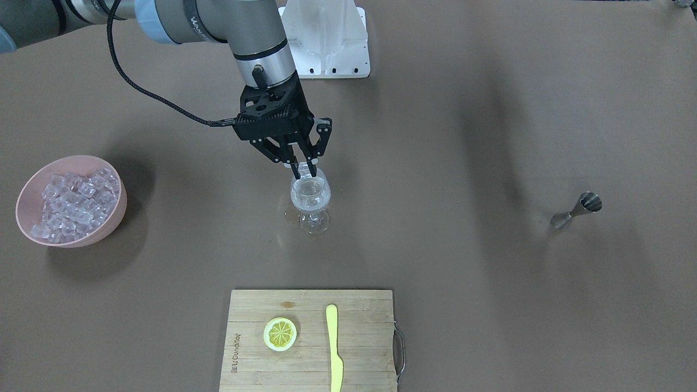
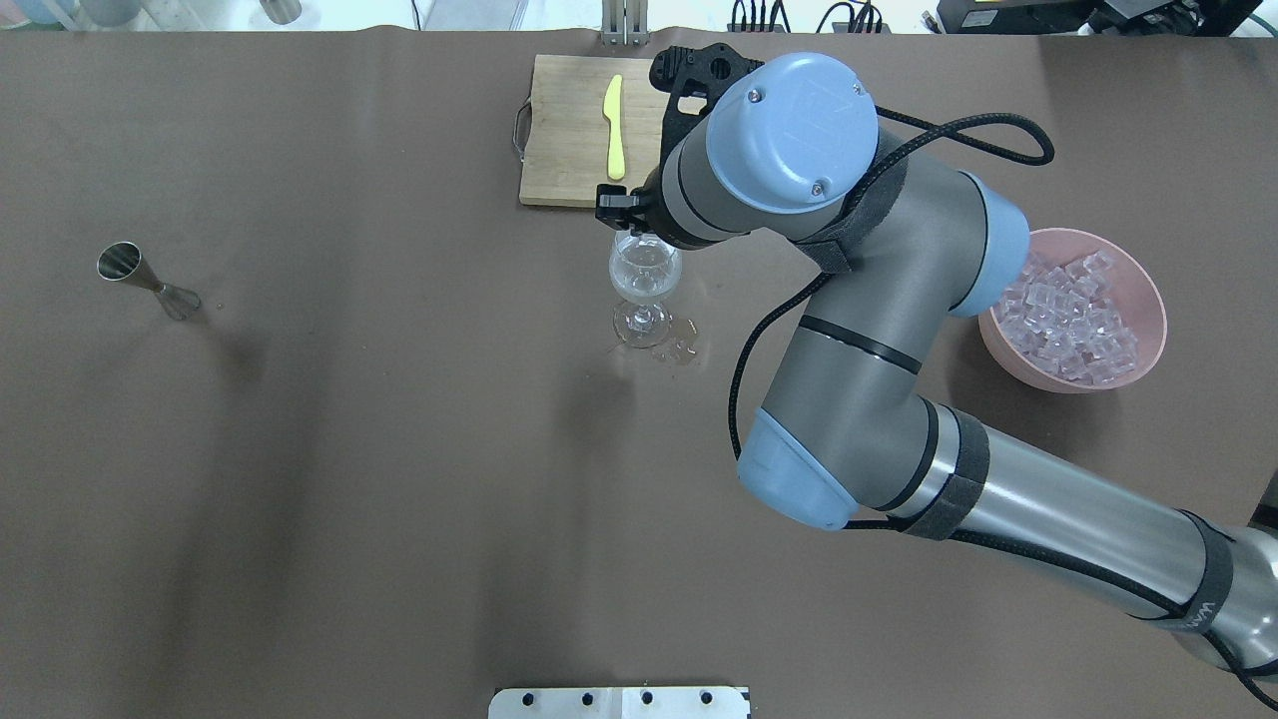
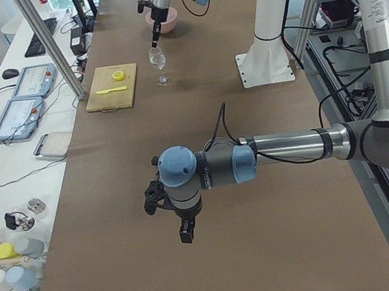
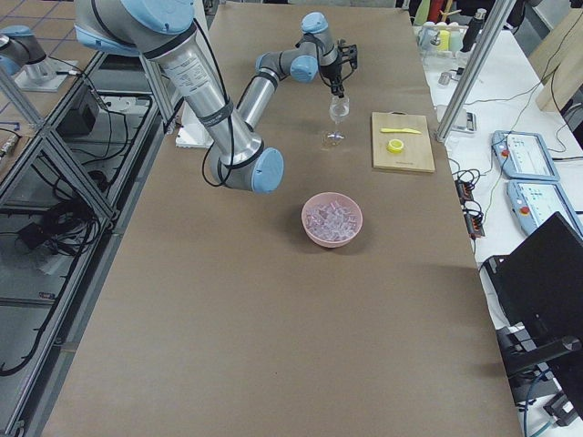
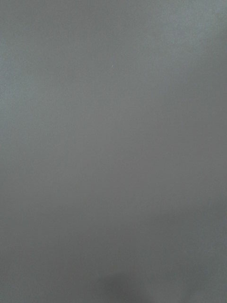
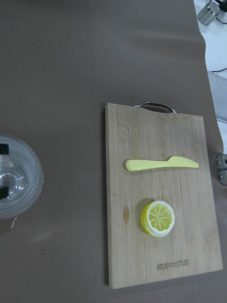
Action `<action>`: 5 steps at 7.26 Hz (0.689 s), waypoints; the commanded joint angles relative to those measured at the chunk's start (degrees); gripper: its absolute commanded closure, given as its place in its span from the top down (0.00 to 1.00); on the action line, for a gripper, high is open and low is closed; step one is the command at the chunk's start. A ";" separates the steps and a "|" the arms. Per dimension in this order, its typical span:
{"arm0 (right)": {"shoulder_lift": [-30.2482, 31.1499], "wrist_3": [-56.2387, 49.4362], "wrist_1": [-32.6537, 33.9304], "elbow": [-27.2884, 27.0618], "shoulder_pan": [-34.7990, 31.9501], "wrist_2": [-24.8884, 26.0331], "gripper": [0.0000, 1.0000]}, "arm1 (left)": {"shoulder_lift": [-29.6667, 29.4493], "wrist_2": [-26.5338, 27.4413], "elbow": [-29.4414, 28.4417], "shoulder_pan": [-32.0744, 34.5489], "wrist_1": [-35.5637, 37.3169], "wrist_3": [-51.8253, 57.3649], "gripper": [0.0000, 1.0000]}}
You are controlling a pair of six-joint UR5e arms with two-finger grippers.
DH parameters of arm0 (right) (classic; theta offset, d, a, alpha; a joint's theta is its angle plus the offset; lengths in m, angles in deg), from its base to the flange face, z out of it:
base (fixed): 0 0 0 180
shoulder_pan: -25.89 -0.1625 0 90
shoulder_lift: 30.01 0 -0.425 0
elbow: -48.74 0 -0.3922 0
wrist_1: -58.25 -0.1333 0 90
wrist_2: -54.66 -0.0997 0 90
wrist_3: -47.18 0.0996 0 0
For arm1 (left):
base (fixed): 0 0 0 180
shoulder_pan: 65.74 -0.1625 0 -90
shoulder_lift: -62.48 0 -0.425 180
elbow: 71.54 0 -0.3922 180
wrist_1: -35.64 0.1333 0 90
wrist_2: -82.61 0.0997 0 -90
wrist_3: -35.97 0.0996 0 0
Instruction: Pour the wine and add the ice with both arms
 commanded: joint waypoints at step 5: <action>-0.47 0.48 0.40 -0.55 0.60 -0.03 0.51 | 0.00 -0.09 -0.09 0.00 -0.09 0.09 0.98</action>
